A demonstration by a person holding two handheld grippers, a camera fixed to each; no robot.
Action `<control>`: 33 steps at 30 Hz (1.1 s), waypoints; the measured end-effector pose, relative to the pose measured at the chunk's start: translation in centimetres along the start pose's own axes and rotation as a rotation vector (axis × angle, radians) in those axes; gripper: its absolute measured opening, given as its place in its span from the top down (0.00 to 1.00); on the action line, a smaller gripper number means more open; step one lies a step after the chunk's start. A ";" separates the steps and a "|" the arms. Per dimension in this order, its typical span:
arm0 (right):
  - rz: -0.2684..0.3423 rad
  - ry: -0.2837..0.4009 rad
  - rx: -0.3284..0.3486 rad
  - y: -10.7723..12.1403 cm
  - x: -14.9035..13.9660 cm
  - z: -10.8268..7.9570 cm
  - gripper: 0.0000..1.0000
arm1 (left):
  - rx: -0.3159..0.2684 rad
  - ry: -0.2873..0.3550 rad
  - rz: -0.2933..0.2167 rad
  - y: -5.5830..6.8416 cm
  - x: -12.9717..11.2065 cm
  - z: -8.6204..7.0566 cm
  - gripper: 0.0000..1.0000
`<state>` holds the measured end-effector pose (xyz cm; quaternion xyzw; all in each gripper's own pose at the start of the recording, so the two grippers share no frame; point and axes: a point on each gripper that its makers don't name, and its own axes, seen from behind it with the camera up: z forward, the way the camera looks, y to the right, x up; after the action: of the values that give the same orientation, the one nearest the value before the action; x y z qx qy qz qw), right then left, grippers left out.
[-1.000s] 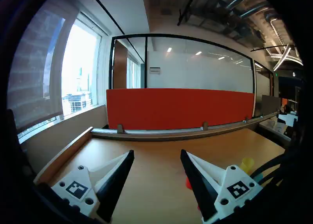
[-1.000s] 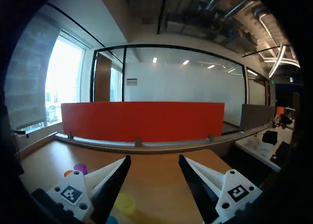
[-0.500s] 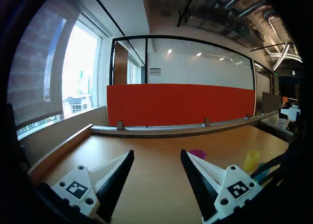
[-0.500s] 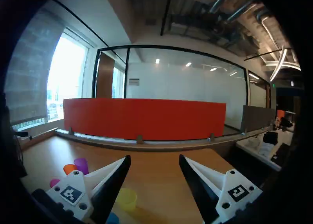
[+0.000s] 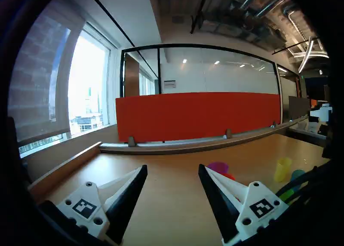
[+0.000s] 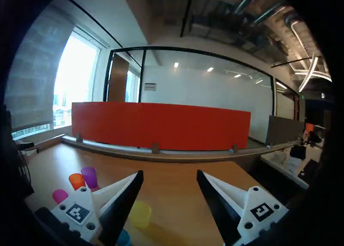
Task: Pour water
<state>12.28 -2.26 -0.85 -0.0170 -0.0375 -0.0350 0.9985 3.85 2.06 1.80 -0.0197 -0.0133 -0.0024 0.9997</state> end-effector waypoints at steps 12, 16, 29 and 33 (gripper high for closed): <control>0.018 -0.008 -0.021 0.4 -1.1 0.2 0.04 | 0.032 0.027 0.016 -0.5 -2.7 -0.5 0.13; 0.020 -0.011 -0.026 0.3 -1.5 0.3 0.04 | 0.042 0.033 0.016 -1.0 -3.6 -0.9 0.13; 0.006 -0.029 -0.016 -0.8 -2.6 0.3 0.04 | 0.047 0.053 0.009 -1.2 -5.6 -1.9 0.13; 0.002 -0.027 -0.019 -0.6 -2.7 0.2 0.04 | 0.054 0.061 0.005 -1.4 -5.7 -2.1 0.13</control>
<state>9.51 -2.70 -0.88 -0.0273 -0.0508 -0.0340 0.9978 -1.83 0.60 -0.41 0.0073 0.0174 -0.0001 0.9998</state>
